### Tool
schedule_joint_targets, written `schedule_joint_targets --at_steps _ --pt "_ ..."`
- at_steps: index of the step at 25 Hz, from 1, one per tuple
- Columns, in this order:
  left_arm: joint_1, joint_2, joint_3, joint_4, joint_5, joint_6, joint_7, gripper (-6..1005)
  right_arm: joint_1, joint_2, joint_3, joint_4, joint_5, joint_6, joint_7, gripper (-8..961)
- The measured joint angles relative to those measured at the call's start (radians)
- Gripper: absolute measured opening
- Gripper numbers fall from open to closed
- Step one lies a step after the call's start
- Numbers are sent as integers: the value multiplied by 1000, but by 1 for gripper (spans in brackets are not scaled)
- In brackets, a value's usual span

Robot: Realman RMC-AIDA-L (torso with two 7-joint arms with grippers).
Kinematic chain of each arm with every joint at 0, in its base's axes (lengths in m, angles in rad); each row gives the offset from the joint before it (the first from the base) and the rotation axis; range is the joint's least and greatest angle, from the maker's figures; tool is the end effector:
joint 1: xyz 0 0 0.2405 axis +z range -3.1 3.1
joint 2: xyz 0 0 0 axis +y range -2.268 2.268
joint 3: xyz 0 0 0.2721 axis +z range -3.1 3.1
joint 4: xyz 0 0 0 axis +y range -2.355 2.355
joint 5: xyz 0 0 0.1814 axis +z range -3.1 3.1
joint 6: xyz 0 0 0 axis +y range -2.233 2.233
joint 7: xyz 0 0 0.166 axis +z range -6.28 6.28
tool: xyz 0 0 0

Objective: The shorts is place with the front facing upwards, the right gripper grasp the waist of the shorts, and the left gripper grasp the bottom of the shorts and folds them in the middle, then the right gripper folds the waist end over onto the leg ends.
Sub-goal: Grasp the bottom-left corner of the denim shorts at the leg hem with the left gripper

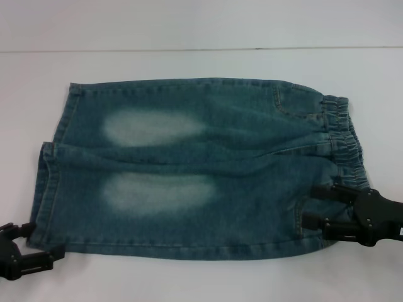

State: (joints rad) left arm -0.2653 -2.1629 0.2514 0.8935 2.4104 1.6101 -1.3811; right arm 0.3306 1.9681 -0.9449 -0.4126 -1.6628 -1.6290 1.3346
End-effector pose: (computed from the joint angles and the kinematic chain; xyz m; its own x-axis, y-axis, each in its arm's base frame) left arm -0.3666 0.2260 -0.0018 0.6667 0.6166 0.4187 0.7442 -0.5818 -0.3283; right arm 0.2969 0.2511 -0.0217 0.6012 -0.5212 -0.6057 -0.6288 -0.7763 0.0439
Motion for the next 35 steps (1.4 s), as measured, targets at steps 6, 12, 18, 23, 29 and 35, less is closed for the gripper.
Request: schedule_joint_targets --at_steps 6,12,18,23,29,35 --pt "-5 0 4 18 -6 48 -13 945 -1 0 0 0 0 0 0 944" --pt "-8 0 9 19 0 35 -20 945 -3 0 0 0 0 1 0 944" --pt "-8 -2 11 33 1 27 -27 945 -2 0 0 0 0 2 0 945" --pt "-11 -3 14 34 1 4 -27 945 -2 0 0 1 0 5 0 945" --pt "-9 -3 24 31 4 -12 -31 943 -2 0 0 2 0 8 0 944" --pt "-11 -3 55 30 21 -5 -54 940 -2 0 0 0 -1 8 0 945"
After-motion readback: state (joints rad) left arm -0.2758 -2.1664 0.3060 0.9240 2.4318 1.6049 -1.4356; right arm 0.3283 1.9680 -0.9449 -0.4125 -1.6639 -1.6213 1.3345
